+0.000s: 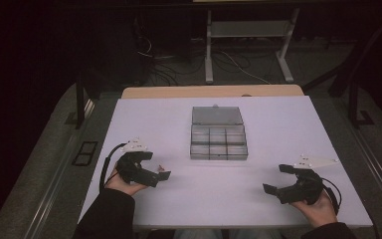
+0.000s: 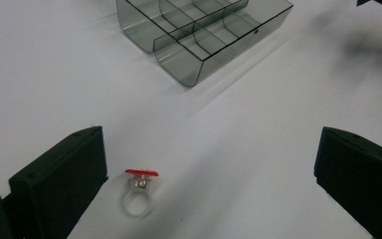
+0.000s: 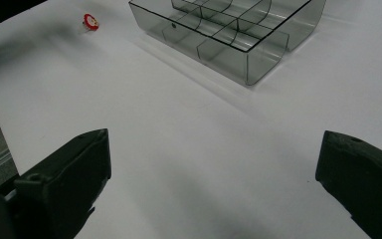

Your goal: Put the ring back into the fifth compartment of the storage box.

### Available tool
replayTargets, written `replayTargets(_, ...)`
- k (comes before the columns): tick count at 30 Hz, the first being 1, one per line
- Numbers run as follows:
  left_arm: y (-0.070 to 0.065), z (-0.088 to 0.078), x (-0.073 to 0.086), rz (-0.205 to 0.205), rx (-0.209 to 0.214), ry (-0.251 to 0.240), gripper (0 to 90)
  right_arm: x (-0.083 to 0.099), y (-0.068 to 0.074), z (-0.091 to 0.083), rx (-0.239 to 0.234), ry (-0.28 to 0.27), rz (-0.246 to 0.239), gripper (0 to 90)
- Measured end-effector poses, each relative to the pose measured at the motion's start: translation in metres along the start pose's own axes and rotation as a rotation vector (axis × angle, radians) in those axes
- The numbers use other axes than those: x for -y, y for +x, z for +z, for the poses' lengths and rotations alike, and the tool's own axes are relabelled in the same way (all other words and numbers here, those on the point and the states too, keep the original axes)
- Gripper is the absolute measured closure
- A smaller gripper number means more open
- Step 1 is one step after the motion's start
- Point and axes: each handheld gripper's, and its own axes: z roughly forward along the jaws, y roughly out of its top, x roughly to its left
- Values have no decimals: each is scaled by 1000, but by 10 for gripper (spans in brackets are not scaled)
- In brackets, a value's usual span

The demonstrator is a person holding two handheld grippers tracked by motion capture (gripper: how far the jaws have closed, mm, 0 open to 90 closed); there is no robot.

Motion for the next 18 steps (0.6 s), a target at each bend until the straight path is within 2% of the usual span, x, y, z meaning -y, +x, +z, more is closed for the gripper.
replayTargets(18, 19, 15, 2, -17, -17, 50, 0, 0, 0, 1, -3, 10, -4, 5)
